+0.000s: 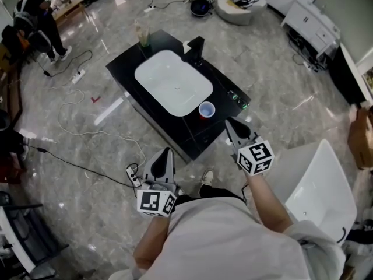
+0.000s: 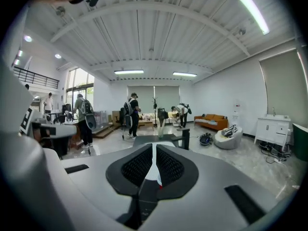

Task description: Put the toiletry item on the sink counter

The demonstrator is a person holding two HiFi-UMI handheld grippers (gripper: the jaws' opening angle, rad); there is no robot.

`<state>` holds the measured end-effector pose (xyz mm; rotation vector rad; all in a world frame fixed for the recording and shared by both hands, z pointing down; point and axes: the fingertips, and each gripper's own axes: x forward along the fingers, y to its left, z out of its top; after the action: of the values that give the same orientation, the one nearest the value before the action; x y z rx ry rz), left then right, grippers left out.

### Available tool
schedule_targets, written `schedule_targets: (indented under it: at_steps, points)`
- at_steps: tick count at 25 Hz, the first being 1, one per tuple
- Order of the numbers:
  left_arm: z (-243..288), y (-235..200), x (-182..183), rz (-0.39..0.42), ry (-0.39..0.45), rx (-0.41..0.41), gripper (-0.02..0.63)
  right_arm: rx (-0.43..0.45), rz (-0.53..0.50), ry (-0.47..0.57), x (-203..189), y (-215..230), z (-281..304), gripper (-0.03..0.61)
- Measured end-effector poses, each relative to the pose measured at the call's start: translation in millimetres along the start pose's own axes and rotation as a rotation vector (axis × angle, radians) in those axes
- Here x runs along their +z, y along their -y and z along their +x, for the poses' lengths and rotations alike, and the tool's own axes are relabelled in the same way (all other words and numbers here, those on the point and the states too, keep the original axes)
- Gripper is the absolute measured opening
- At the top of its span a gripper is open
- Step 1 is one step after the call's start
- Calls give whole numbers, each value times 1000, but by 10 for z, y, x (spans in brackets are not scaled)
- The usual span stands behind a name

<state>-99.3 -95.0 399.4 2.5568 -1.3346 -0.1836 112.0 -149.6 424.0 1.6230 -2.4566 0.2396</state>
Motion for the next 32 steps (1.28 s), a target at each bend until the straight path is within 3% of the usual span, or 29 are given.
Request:
schedule_targets:
  at_steps: [4, 8, 16, 21, 27, 32]
  points:
    - [13, 49, -75, -1, 0, -23, 2, 66, -41, 126, 500, -186, -270, 51]
    - [45, 131, -129, -4, -26, -45, 2, 96, -90, 182, 734, -370, -561, 51]
    - [122, 312, -172, 17, -43, -118, 2, 92, -33, 163, 573, -610, -1013, 51]
    - [126, 382, -237, 22, -47, -146, 3, 86, -68, 196, 643, -692, -1116, 51]
    - [39, 238, -207, 17, -68, -108, 2, 61, -70, 215, 729, -753, -1180, 51]
    - [33, 182, -256, 26, -78, -123, 2, 47, -59, 220, 717, -814, -1214, 51]
